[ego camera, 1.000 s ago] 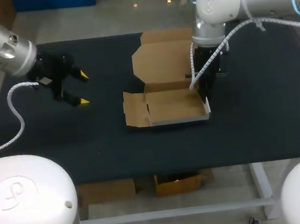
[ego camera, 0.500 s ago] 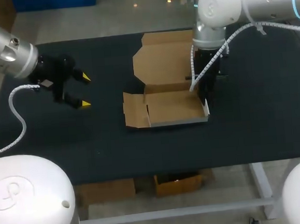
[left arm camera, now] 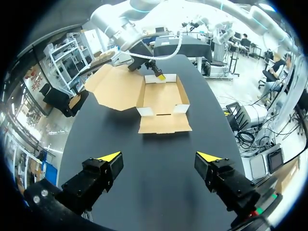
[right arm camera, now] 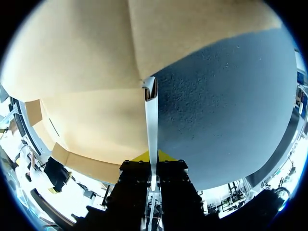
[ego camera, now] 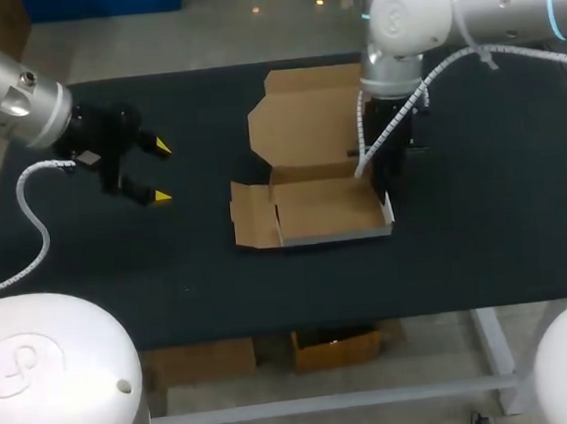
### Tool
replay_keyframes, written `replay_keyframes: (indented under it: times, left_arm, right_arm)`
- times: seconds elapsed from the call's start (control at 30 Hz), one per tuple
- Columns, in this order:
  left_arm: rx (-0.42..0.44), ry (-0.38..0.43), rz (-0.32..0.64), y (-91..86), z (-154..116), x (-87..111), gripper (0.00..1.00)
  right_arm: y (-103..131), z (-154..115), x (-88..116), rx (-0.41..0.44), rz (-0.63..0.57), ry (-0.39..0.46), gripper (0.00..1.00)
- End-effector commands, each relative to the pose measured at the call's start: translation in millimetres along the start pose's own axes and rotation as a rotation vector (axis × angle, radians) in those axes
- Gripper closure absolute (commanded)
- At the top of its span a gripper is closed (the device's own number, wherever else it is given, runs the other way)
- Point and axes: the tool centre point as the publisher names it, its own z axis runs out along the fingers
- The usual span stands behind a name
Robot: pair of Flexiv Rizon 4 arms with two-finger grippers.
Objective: Assemble the packaging by folding the flat box into shape, placing the metal phone stand inside, and closing the box properly
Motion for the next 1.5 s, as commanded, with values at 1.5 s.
replay_keyframes:
  times: [1.5]
  left_arm:
    - [-0.003,0.002,0.000,-0.1,-0.3,-0.2,0.00]
  right_arm:
    - [14.2,12.1,4.4,-0.182,0.123,-0.035,0.89]
